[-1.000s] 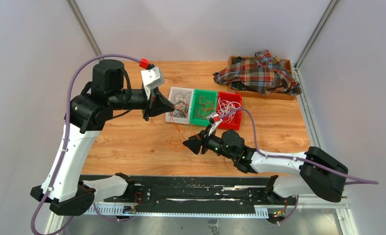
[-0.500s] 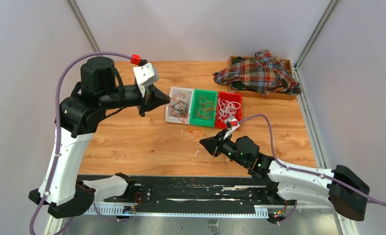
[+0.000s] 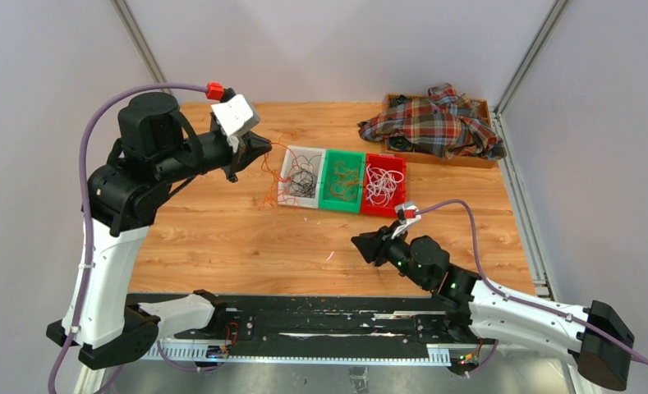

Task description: Untangle the cables

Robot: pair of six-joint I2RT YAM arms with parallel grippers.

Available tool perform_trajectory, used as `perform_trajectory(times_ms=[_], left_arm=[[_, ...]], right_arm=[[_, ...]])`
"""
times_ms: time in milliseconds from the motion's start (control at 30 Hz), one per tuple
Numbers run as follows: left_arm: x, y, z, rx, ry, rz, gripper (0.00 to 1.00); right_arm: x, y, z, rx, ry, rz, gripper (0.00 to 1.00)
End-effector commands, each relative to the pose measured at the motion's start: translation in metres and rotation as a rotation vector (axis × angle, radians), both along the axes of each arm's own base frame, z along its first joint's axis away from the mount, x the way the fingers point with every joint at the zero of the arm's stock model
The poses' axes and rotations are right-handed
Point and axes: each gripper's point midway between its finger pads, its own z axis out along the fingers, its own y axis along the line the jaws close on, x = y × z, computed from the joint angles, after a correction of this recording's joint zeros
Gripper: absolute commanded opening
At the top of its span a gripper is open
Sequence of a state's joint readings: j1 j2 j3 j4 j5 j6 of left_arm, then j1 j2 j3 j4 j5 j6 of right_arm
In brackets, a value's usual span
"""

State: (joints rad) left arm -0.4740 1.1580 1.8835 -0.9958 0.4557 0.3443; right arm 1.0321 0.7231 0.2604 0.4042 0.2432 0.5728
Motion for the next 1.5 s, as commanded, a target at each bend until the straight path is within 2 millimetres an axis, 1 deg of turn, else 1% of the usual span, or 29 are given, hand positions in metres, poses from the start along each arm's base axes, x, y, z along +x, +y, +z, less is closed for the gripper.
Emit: perform_trajectory(times_ms=[0,67,167,233,333,433,500,567,700,767,833,900,933,967,1033,1067,1100,1167,1233,1333,1467], left_arm=[[-0.006,-0.002,0.004,-0.022,-0.018,-0.021,0.00],[-0.007,-0.004,-0.004,-0.019,0.005,-0.029,0.00],[-0.009,-0.004,-0.016,-0.008,0.030,-0.038,0.00],[-0.010,-0.005,-0.023,0.000,0.044,-0.043,0.01],[-0.012,-0.004,-0.030,0.006,0.058,-0.046,0.00],[-0.014,-0.004,-0.034,0.005,0.071,-0.049,0.00],[-0.015,-0.004,-0.035,0.002,0.075,-0.047,0.00],[-0.015,-0.004,-0.035,0.002,0.077,-0.047,0.00],[-0.014,-0.003,-0.036,0.004,0.077,-0.039,0.00],[-0.013,-0.003,-0.037,0.006,0.078,-0.038,0.00],[-0.015,-0.003,-0.039,0.006,0.085,-0.046,0.00],[-0.016,-0.003,-0.047,0.013,0.102,-0.048,0.01],[-0.016,-0.003,-0.052,0.020,0.109,-0.046,0.05],[-0.016,-0.002,-0.059,0.034,0.116,-0.042,0.14],[-0.014,0.002,-0.076,0.073,0.125,-0.029,0.40],[-0.012,0.005,-0.083,0.094,0.122,-0.018,0.48],[-0.010,0.008,-0.089,0.113,0.118,-0.009,0.55],[-0.008,0.011,-0.095,0.142,0.105,-0.004,0.61],[-0.009,0.010,-0.095,0.147,0.091,-0.019,0.66],[-0.016,0.002,-0.087,0.119,0.089,-0.081,0.69],[-0.034,-0.016,-0.081,0.054,0.137,-0.205,0.70]], right_arm=[[0.006,0.016,0.059,0.038,-0.132,0.041,0.39],[0.004,0.034,0.097,0.064,-0.202,0.108,0.46],[0.002,0.063,0.145,0.079,-0.293,0.212,0.57],[0.002,0.079,0.177,0.098,-0.346,0.260,0.60],[0.002,0.098,0.213,0.129,-0.420,0.311,0.61],[0.005,0.110,0.236,0.146,-0.478,0.328,0.61],[0.006,0.117,0.241,0.147,-0.497,0.346,0.60],[0.001,0.126,0.243,0.150,-0.513,0.396,0.59],[0.001,0.135,0.233,0.132,-0.499,0.430,0.50],[0.002,0.136,0.229,0.129,-0.493,0.426,0.41],[0.006,0.134,0.228,0.124,-0.487,0.400,0.28],[0.009,0.128,0.233,0.131,-0.495,0.369,0.14],[0.009,0.124,0.235,0.135,-0.503,0.356,0.05],[0.009,0.120,0.237,0.138,-0.508,0.342,0.01],[0.009,0.113,0.238,0.124,-0.510,0.329,0.01],[0.008,0.111,0.233,0.099,-0.492,0.331,0.01],[0.007,0.110,0.231,0.079,-0.484,0.338,0.01],[0.002,0.109,0.222,0.031,-0.465,0.374,0.01],[-0.003,0.107,0.214,-0.012,-0.449,0.401,0.01],[-0.008,0.104,0.202,-0.052,-0.433,0.432,0.01],[-0.012,0.103,0.197,-0.063,-0.424,0.454,0.00]])
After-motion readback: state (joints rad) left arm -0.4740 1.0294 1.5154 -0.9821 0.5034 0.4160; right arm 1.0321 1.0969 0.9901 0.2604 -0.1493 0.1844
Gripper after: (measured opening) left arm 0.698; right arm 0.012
